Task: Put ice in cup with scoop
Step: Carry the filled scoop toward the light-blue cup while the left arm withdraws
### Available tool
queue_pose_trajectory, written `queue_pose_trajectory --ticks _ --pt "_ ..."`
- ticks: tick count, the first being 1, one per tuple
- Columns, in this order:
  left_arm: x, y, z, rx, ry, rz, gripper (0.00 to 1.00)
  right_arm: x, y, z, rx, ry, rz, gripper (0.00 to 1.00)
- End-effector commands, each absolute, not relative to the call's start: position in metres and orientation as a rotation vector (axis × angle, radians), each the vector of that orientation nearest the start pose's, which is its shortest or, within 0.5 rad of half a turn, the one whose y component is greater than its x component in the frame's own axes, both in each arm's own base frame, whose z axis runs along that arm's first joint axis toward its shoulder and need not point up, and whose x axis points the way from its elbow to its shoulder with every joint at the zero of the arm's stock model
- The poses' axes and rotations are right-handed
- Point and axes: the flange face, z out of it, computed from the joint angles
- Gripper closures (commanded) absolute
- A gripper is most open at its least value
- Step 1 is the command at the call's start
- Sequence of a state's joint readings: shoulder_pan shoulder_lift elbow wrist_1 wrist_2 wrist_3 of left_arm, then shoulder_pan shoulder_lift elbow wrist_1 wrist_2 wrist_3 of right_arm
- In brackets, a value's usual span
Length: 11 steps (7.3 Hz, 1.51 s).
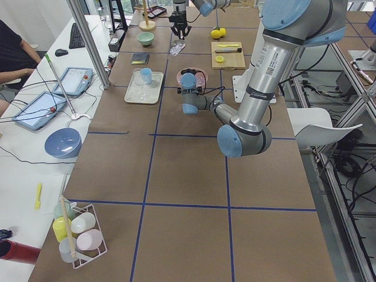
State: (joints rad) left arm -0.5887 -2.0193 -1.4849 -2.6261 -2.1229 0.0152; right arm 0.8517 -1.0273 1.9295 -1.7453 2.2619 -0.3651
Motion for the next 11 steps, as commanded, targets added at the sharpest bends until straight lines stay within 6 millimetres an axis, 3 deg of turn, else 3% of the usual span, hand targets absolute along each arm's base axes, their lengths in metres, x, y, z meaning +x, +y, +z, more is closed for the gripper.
queue_pose_trajectory --ticks 1,3,6,8,9,10,11 --pt "0.476 -0.45 0.321 1.089 1.092 1.15 0.0 -0.325 -0.488 0.202 0.612 -0.843 -1.194 1.0" --pt "0.431 -0.472 0.34 1.089 1.049 1.081 0.0 -0.312 -0.495 0.2 0.621 -0.831 -1.163 1.0" --pt "0.335 -0.541 0.351 1.028 1.006 0.78 0.0 -0.299 -0.507 0.213 0.466 -0.818 -1.007 1.0" --pt "0.323 -0.545 0.342 0.96 1.071 0.636 0.0 -0.289 -0.517 0.217 0.41 -0.786 -0.854 1.0" --pt "0.306 -0.553 0.339 0.961 1.07 0.573 0.0 -0.293 -0.521 0.219 0.381 -0.785 -0.8 1.0" --pt "0.273 -0.56 0.342 0.921 1.029 0.512 0.0 -0.304 -0.53 0.213 0.356 -0.791 -0.753 1.0" --pt "0.271 -0.564 0.343 0.866 0.999 0.499 0.0 -0.317 -0.543 0.209 0.323 -0.793 -0.722 1.0"
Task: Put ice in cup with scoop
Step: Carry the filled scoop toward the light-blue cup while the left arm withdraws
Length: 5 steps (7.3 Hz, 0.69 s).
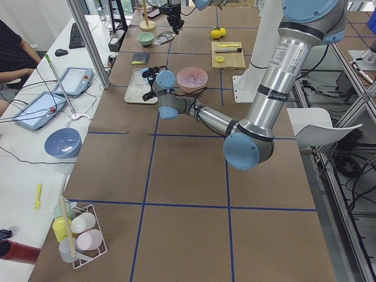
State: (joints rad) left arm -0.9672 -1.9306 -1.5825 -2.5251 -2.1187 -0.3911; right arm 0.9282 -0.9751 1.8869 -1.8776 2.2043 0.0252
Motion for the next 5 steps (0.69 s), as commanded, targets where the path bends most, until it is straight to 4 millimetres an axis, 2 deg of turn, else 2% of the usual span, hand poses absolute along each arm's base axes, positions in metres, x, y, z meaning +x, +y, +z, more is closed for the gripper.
queue_pose_trajectory --ticks 1,3,4,5 --pt "0.268 -0.564 0.349 0.859 0.986 0.494 0.0 -0.335 -0.547 0.213 0.289 -0.79 -0.718 1.0" --pt "0.268 -0.559 0.373 0.811 0.981 0.49 0.0 -0.352 -0.559 0.209 0.263 -0.786 -0.711 1.0" --pt "0.26 -0.553 0.394 0.785 0.962 0.475 0.0 -0.365 -0.57 0.206 0.245 -0.781 -0.707 1.0" --pt "0.236 -0.557 0.419 0.739 0.927 0.415 0.0 -0.374 -0.574 0.206 0.239 -0.765 -0.71 1.0"
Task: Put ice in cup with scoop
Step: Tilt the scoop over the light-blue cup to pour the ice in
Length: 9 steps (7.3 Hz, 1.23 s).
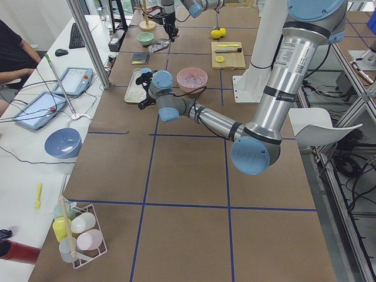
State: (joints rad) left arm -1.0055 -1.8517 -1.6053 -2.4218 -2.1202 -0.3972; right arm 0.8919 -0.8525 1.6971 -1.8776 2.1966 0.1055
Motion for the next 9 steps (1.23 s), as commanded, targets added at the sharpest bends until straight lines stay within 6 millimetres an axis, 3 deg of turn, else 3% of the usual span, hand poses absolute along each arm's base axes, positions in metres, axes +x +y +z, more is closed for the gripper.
queue_pose_trajectory --ticks 1,3,5,7,9 --pt "0.223 -0.563 0.427 0.687 0.897 0.381 0.0 -0.387 -0.575 0.205 0.247 -0.723 -0.716 1.0" --pt "0.207 -0.564 0.439 0.67 0.878 0.361 0.0 -0.418 -0.598 0.197 0.209 -0.696 -0.719 1.0" --pt "0.206 -0.563 0.443 0.664 0.877 0.359 0.0 -0.423 -0.603 0.203 0.189 -0.68 -0.723 1.0" --pt "0.199 -0.558 0.46 0.641 0.865 0.349 0.0 -0.43 -0.613 0.207 0.174 -0.651 -0.718 1.0" --pt "0.197 -0.554 0.466 0.631 0.863 0.348 0.0 -0.433 -0.622 0.187 0.105 -0.555 -0.788 1.0"
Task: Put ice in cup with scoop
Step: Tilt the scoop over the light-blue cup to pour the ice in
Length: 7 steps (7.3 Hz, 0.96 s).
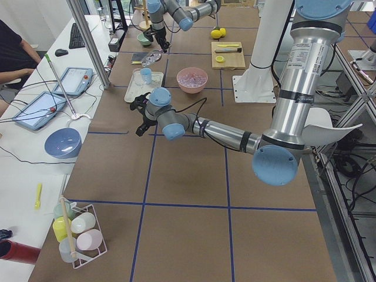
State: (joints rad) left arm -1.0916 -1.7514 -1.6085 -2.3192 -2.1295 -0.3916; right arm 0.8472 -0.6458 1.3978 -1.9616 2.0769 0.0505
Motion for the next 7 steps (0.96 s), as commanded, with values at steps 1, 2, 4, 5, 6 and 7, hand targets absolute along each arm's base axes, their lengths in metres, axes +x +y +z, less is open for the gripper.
queue_pose_trajectory --ticks 1,2,4,5,6,7 --pt "0.197 -0.554 0.465 0.633 0.864 0.348 0.0 -0.432 -0.622 0.193 0.089 -0.529 -0.804 1.0" --pt "0.197 -0.554 0.465 0.634 0.864 0.348 0.0 -0.432 -0.621 0.195 0.082 -0.504 -0.824 1.0" --pt "0.197 -0.553 0.465 0.633 0.864 0.348 0.0 -0.431 -0.618 0.173 0.058 -0.44 -0.881 1.0" --pt "0.197 -0.554 0.467 0.63 0.863 0.347 0.0 -0.43 -0.617 0.165 0.062 -0.42 -0.896 1.0" --pt "0.197 -0.554 0.467 0.63 0.863 0.347 0.0 -0.43 -0.618 0.163 0.07 -0.399 -0.906 1.0" --pt "0.197 -0.554 0.467 0.63 0.863 0.347 0.0 -0.43 -0.619 0.16 0.081 -0.382 -0.924 1.0"
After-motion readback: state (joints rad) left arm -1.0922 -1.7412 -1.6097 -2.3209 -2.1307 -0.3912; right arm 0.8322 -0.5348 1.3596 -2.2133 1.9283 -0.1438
